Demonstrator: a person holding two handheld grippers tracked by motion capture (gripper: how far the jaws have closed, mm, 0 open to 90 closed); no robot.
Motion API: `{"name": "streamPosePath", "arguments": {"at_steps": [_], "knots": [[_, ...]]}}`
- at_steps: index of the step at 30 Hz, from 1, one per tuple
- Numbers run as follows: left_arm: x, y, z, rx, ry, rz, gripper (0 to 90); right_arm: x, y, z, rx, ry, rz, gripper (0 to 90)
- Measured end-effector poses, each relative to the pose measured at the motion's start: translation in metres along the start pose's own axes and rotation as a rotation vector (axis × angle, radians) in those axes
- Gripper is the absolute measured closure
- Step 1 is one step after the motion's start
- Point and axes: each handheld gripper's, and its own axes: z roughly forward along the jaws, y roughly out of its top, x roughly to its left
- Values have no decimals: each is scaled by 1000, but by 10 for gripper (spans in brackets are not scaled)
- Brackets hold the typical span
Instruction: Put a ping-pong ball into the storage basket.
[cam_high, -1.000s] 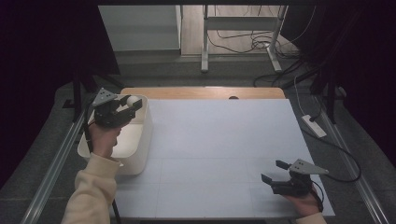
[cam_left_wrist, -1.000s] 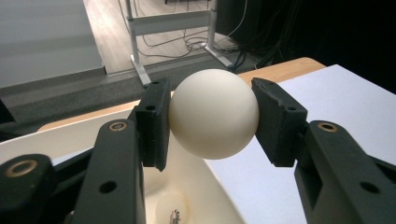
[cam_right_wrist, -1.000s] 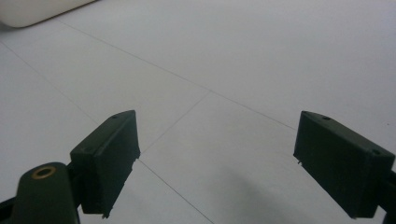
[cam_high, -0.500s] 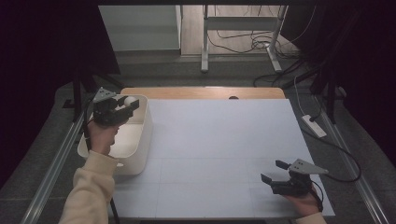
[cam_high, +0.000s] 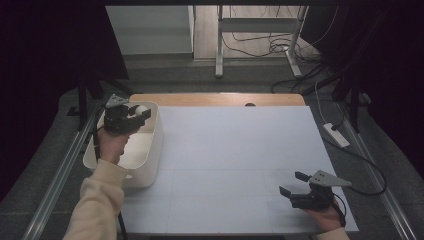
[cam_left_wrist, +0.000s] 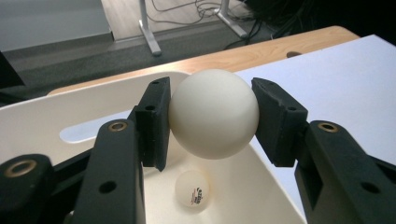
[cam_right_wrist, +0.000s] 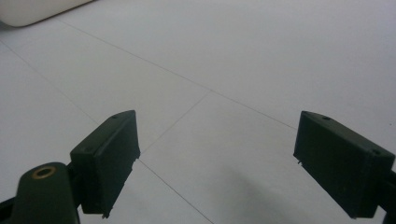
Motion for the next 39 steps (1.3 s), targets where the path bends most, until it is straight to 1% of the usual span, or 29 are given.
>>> {"name": "streamPosePath", "arguments": {"at_steps": [2, 5, 14, 33, 35, 36, 37, 38, 39], "knots": [[1, -1, 4, 22, -3, 0, 506, 0, 0, 0, 0, 0, 0, 142], [3, -2, 6, 33, -2, -6, 506, 0, 0, 0, -1, 0, 0, 142], [4, -3, 9, 45, 5, -3, 504, 0, 0, 0, 0, 1, 2, 142], [5, -2, 7, 31, 8, -10, 501, 0, 0, -1, -2, -4, -3, 142], [5, -2, 6, 23, 6, -12, 472, 0, 0, 0, -2, -1, -2, 142], [5, -2, 6, 23, 6, -12, 428, 0, 0, 0, -2, -1, -2, 142], [4, -2, 5, 14, 10, -21, 428, 0, 0, 0, -3, -1, -2, 143], [3, -1, 4, 7, 18, -27, 331, 0, 0, 0, -3, -1, -2, 142], [2, 0, 2, 1, 19, -31, 282, 0, 0, 0, -2, -1, -2, 142]]}}
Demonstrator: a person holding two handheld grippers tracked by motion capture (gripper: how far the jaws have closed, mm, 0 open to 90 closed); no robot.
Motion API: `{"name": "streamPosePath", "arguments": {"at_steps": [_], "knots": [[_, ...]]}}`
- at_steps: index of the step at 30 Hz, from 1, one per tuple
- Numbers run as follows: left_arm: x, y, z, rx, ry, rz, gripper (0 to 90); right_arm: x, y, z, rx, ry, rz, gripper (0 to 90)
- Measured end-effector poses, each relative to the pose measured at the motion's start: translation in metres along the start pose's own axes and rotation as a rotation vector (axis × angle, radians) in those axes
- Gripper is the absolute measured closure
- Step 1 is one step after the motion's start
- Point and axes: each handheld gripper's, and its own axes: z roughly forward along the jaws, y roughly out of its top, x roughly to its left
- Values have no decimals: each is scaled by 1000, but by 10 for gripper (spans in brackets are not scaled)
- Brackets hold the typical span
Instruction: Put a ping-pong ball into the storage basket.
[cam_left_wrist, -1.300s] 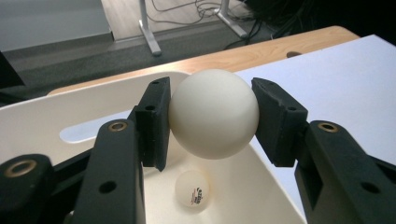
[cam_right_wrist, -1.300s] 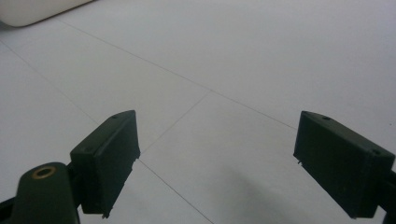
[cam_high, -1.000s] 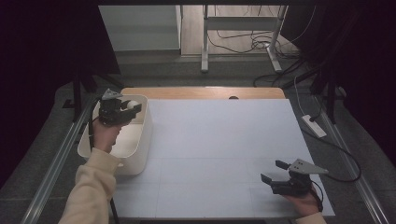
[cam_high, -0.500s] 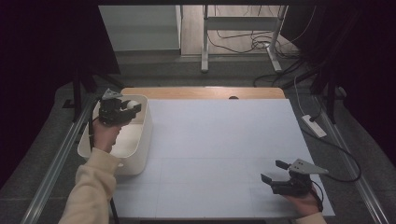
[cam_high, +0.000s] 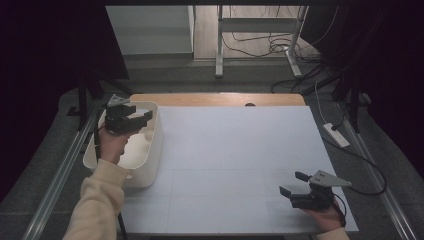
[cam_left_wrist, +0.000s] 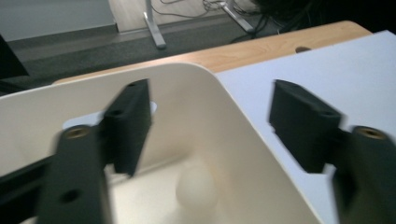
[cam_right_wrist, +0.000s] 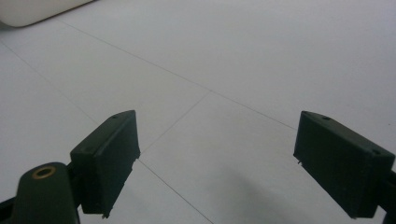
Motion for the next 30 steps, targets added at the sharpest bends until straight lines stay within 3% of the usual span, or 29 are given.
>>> {"name": "streamPosePath", "arguments": {"at_steps": [3, 5, 12, 30], "knots": [[-1, 1, -3, -16, -33, -13, 233, 0, 0, 0, 0, -1, 1, 142], [-6, 2, -6, -29, -73, -2, 219, 0, 0, 0, 0, 0, -1, 142], [-16, 3, -14, -61, -141, 11, 207, 0, 0, 0, 2, -3, -2, 142], [-35, 0, -32, -94, -280, 40, 196, 0, 0, 0, 0, -2, -2, 142]]}}
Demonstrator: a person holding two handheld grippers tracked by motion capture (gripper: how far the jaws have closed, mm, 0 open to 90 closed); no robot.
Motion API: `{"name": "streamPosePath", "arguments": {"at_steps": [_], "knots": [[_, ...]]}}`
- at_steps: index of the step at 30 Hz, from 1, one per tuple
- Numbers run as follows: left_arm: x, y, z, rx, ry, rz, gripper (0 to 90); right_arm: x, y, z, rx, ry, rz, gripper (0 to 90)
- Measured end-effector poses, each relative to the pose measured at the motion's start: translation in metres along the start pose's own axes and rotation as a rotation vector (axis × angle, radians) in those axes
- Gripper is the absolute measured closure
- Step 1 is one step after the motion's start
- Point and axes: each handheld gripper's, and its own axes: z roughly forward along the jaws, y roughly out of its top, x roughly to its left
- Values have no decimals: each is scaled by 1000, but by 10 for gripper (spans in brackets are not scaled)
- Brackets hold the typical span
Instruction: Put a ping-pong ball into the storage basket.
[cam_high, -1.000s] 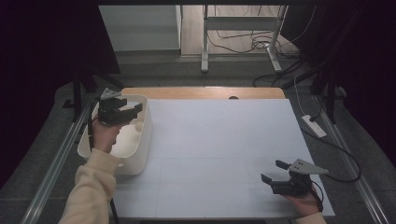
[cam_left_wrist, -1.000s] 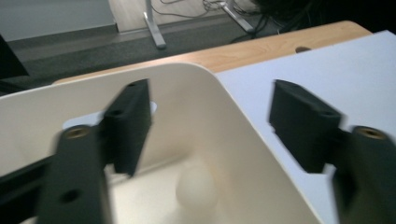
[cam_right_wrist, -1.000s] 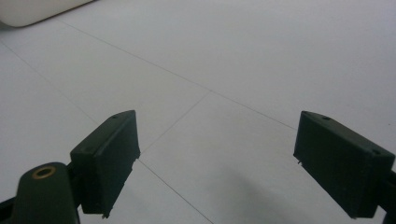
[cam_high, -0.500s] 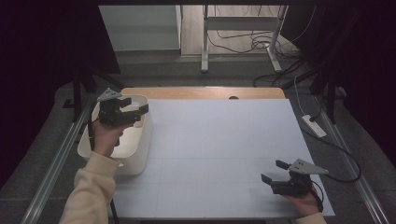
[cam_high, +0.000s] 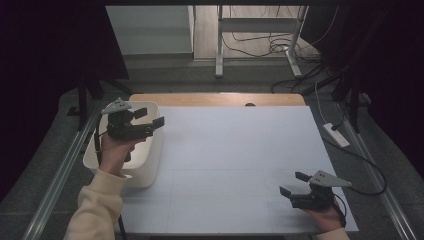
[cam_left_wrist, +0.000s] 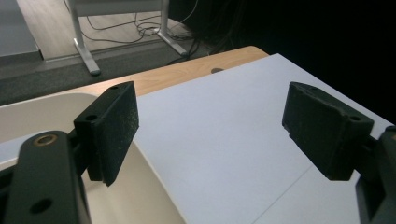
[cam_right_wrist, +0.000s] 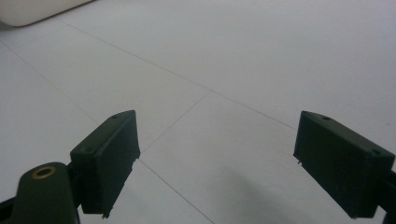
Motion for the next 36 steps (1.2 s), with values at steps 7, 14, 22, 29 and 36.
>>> {"name": "streamPosePath", "arguments": {"at_steps": [7, 14, 22, 29, 36], "knots": [[-14, -4, -6, -21, -39, 30, 195, 0, 0, -1, -2, -1, 0, 142], [-29, -10, -8, -23, -102, 65, 192, 1, 0, -1, -5, -4, -3, 142], [-40, -20, -8, -19, -130, 81, 192, 1, 0, -2, -5, -3, -4, 142], [-47, -28, -9, -13, -156, 98, 192, 1, 1, -3, -8, -2, 0, 142], [-60, -36, -9, -13, -182, 120, 193, 2, 1, -2, -11, 1, -3, 142]]}}
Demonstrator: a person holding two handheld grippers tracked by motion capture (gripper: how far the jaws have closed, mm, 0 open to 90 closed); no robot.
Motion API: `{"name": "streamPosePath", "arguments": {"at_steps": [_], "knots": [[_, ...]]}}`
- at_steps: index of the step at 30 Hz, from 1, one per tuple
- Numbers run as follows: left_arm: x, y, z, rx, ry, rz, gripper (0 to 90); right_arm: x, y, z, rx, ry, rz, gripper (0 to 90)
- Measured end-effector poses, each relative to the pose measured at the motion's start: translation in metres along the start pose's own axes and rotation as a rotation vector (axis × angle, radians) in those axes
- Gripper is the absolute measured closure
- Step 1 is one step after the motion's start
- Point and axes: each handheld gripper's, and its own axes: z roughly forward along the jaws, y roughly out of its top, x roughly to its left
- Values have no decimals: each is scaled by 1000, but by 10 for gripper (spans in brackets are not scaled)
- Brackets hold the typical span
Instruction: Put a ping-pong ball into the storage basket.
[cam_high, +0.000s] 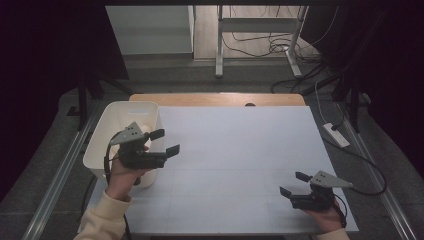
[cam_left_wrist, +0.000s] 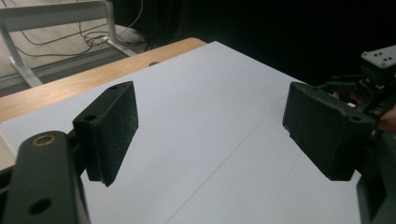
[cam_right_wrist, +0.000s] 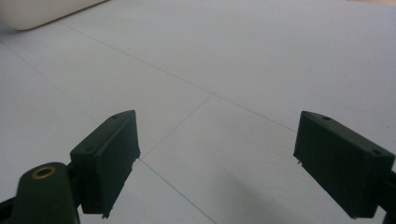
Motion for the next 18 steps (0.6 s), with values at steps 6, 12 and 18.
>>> {"name": "streamPosePath", "arguments": {"at_steps": [6, 12, 18], "knots": [[-8, -7, 5, 17, -16, 10, 192, 0, 0, 0, 1, 0, 2, 141], [-13, -13, 8, 21, -22, 18, 191, 0, 0, 0, 2, 1, 2, 141], [-20, -21, 10, 38, -37, 28, 192, 0, -1, 0, 2, 1, 1, 141]]}}
